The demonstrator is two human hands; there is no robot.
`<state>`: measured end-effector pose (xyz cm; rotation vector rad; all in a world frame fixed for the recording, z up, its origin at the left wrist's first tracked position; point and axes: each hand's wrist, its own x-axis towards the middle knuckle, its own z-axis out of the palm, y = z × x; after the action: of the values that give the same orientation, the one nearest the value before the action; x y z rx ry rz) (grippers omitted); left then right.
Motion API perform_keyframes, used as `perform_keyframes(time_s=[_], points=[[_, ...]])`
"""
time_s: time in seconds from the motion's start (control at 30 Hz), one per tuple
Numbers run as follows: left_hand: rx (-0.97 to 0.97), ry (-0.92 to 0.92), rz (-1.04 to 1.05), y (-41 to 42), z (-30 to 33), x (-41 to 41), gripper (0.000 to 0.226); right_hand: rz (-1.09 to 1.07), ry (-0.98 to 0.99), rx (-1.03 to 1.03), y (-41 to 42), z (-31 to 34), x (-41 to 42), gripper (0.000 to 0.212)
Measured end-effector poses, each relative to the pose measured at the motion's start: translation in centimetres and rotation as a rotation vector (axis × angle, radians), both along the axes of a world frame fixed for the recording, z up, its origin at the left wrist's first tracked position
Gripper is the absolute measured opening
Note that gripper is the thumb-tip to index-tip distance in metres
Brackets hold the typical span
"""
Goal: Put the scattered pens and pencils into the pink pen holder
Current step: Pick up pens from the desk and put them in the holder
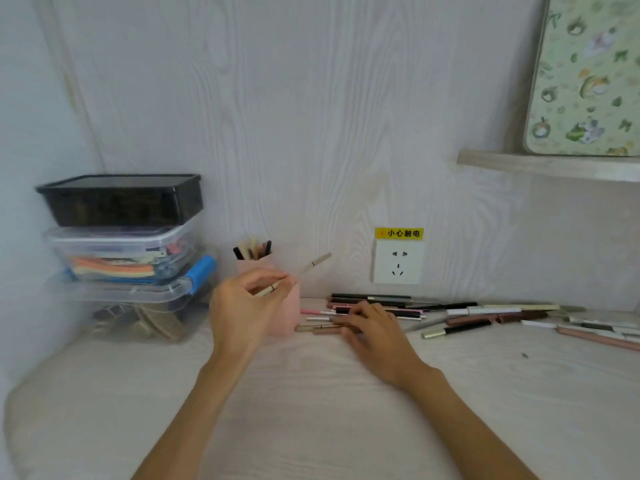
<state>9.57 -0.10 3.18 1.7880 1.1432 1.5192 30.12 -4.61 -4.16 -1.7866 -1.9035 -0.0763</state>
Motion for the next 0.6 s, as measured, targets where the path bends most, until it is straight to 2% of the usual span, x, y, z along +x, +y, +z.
perform_keyframes(time_s=[0.13,0.33,0.6], points=[[0.066,0.043,0.04,0.1,2.1,-2.8,0.009,-0.015,0.042,0.01,0.3,-0.2,0.4,0.033],[0.099,0.331,0.155,1.6,8.0,-6.2,0.013,-0.036,0.054,0.028,0.5,-0.4,0.4,0.021],[0.163,0.653,0.092,3.9,12.4,-5.7,0.024,-0.018,0.066,0.005,0.3,-0.4,0.4,0.023]])
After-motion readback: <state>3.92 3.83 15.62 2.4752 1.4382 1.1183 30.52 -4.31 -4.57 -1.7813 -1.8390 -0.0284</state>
